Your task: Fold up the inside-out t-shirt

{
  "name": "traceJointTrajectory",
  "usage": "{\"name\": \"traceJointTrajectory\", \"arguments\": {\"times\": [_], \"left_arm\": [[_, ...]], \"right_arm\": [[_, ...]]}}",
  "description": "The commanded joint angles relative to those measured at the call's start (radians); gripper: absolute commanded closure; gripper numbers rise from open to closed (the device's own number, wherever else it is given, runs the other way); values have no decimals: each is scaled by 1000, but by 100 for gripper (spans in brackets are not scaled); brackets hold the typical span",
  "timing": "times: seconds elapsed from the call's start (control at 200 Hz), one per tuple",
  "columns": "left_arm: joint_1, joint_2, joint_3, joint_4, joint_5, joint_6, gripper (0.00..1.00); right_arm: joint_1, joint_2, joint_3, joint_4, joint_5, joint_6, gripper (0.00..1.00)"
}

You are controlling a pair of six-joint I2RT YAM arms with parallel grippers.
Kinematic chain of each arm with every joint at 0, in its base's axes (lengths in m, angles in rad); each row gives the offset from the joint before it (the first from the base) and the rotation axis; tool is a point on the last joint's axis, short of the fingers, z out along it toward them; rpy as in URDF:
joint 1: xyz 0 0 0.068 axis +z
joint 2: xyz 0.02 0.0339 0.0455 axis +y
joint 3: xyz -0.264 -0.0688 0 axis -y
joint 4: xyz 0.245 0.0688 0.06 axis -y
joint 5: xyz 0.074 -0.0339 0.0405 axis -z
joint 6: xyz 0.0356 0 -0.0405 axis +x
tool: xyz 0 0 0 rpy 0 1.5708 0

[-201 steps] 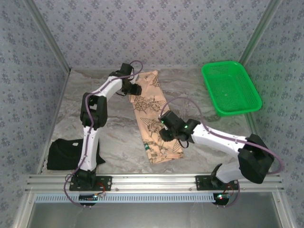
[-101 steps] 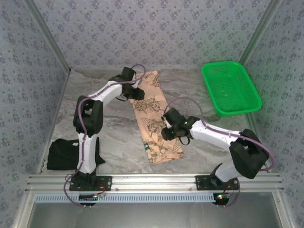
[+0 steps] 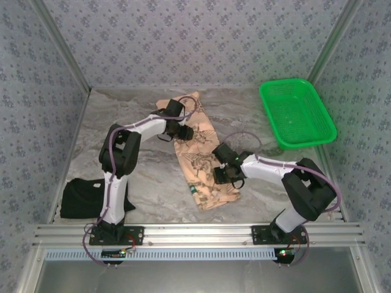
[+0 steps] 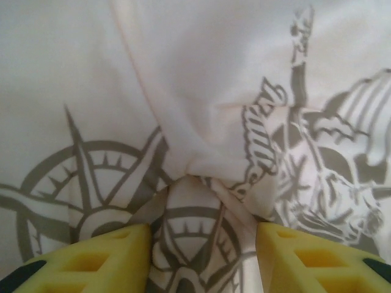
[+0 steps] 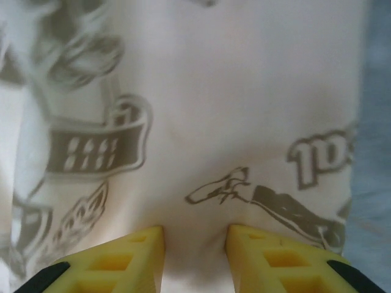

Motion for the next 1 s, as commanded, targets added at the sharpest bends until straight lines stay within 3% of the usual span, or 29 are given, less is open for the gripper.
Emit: {"name": "traceJointTrajectory", "arguments": {"times": [0.0,0.13,0.27,0.35,0.44,0.56,0.66,0.76,0.845,0.994], "left_arm": [[-27,-51,-153,-84,35,-143,50],[-35,-161,-339,-42,41,-298,50],[-114,-298,-466,0,50,-476,48],[-168,-373,-464,-85,-92,-588,47],[-172,-455,-426,-173,-225,-625,46],[-156,-499,-307,-219,-317,-415,45],[-131,-421,-133,-273,-339,-157,45],[-105,-328,-91,-189,-367,35,47],[-60,-243,-97,-101,-313,87,48],[9,-116,-107,-30,-279,62,49]], "right_arm": [[-100,39,4,-73,107,21,64],[-208,83,80,-44,120,-84,62],[-267,129,237,-149,187,-167,59],[-268,101,264,-205,210,-150,59],[-256,21,228,-236,203,-83,57],[-240,-86,130,-249,155,73,55],[-225,-154,54,-262,159,219,55],[-232,-211,-23,-268,195,347,55],[-254,-237,-94,-231,186,425,55],[-287,-204,-141,-137,209,414,60]]}}
